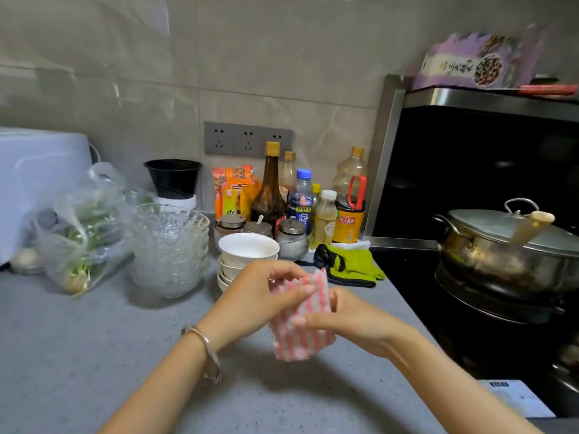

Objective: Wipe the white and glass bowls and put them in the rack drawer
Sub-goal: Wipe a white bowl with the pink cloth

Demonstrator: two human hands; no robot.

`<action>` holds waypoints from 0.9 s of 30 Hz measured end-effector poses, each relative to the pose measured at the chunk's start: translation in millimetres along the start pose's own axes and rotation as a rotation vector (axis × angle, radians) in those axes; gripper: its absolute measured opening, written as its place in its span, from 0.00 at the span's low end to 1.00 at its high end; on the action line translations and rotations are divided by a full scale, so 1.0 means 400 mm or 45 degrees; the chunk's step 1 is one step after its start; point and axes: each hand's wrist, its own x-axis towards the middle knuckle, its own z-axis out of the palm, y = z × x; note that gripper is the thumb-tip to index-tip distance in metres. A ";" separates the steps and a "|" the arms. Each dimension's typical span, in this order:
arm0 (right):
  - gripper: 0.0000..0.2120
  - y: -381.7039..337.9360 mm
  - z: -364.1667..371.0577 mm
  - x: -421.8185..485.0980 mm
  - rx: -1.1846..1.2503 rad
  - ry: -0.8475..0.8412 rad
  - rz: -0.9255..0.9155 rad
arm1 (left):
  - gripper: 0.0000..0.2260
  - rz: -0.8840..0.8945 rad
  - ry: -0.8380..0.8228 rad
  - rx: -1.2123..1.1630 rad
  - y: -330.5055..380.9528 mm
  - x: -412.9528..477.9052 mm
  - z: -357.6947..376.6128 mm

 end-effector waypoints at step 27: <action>0.08 0.025 0.004 0.076 0.485 0.249 0.273 | 0.10 -0.060 0.052 0.868 -0.229 0.122 -0.174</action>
